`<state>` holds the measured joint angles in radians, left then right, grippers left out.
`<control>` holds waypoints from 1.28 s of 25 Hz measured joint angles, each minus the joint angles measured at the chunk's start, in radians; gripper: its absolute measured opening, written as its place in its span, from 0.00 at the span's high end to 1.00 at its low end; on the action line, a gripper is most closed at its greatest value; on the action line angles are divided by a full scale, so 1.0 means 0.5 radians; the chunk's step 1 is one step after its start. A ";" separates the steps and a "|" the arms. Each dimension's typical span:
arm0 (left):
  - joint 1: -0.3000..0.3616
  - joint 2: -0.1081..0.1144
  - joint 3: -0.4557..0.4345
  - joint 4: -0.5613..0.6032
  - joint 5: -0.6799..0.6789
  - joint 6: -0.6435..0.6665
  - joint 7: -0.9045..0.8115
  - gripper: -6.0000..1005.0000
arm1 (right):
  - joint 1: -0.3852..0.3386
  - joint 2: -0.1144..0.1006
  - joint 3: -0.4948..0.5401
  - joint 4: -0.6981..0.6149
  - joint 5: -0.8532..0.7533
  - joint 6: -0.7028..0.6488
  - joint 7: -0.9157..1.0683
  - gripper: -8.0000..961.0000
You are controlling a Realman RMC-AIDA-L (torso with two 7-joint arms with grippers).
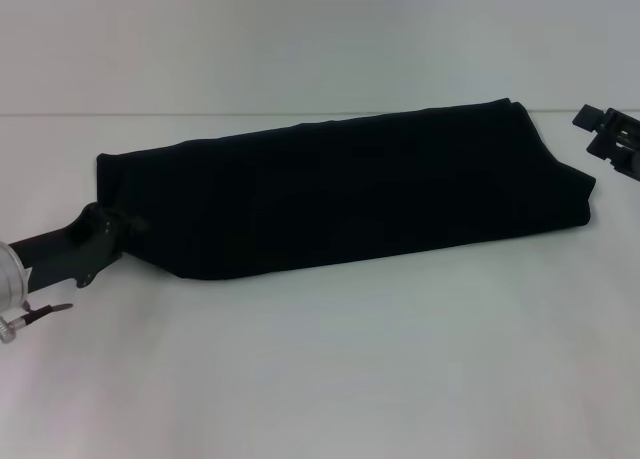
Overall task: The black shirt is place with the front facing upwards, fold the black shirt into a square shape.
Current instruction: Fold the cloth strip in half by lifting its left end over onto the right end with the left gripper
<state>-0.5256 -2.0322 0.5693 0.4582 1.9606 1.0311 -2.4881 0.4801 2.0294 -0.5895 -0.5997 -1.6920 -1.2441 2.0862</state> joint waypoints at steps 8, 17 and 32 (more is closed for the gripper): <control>-0.014 0.036 0.008 0.037 0.015 -0.035 0.074 0.89 | 0.003 0.000 0.018 0.002 0.000 0.004 0.000 0.22; 0.091 0.156 -0.020 0.088 0.015 -0.070 0.061 0.93 | 0.002 -0.009 0.024 0.007 0.000 0.011 0.000 0.22; 0.157 0.153 -0.132 0.284 0.125 -0.043 0.070 0.93 | -0.006 -0.015 0.088 0.061 0.000 0.016 0.000 0.22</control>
<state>-0.4470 -1.9555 0.5033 0.5999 2.0232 1.0097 -2.4529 0.4770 2.0217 -0.5455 -0.5690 -1.6920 -1.2362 2.0862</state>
